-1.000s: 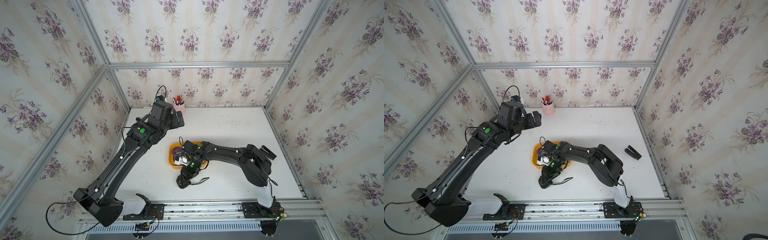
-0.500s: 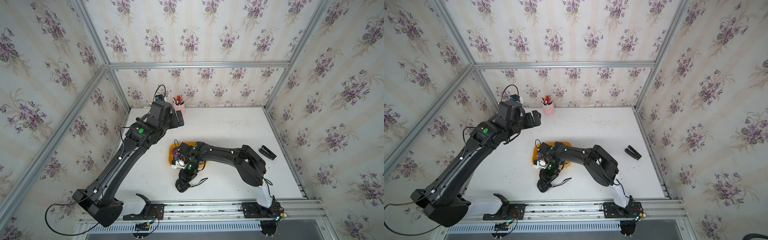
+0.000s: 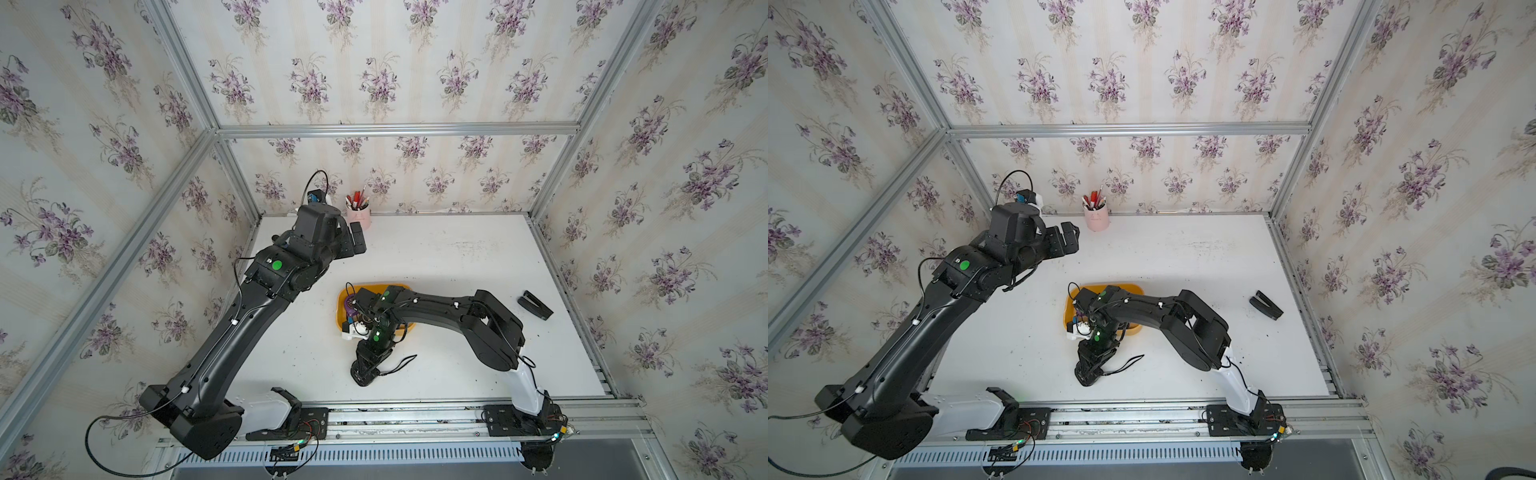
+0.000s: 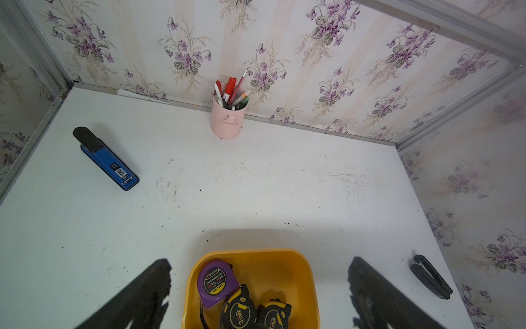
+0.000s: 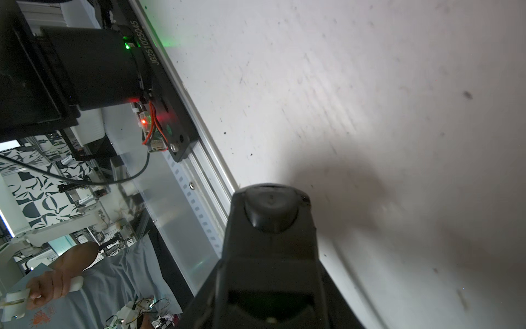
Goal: Take the tape measure out of the storage box
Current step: Place the tape measure at the center of the board.
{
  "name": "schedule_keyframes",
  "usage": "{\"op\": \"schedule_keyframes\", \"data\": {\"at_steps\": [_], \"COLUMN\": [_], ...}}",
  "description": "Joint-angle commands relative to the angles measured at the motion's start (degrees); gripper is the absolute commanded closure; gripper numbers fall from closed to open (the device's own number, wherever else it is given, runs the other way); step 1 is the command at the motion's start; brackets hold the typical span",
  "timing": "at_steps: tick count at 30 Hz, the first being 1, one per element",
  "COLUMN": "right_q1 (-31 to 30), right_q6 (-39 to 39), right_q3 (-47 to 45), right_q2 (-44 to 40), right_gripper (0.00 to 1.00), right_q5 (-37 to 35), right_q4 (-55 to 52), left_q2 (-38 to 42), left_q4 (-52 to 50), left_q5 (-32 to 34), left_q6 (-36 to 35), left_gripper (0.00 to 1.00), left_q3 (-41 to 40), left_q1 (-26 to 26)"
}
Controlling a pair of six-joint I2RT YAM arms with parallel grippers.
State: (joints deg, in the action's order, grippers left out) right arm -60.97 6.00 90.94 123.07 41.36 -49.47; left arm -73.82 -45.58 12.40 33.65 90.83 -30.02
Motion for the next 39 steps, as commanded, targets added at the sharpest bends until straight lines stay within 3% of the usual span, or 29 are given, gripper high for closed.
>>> {"op": "schedule_keyframes", "data": {"at_steps": [1,12,39], "right_q1": [0.0,0.0,0.0], "right_q6": [-0.6,-0.8,6.6], "right_q3": [1.1,0.4,-3.9], "right_q2": [0.2,-0.5,-6.5], "right_gripper": [0.62,0.43,0.4], "right_q5": [0.7,-1.3,-13.3], "right_q4": [-1.3,-1.2,1.1], "left_q2": [0.8,1.4,-0.1], "left_q4": [-0.6,-0.3,1.5], "left_q5": [0.7,1.0,-1.0], "left_q6": [0.1,0.2,1.0], "left_gripper": [0.0,0.0,0.0], "left_q3": [-0.9,-1.7,-2.9], "left_q1": [0.0,0.0,0.0]}}
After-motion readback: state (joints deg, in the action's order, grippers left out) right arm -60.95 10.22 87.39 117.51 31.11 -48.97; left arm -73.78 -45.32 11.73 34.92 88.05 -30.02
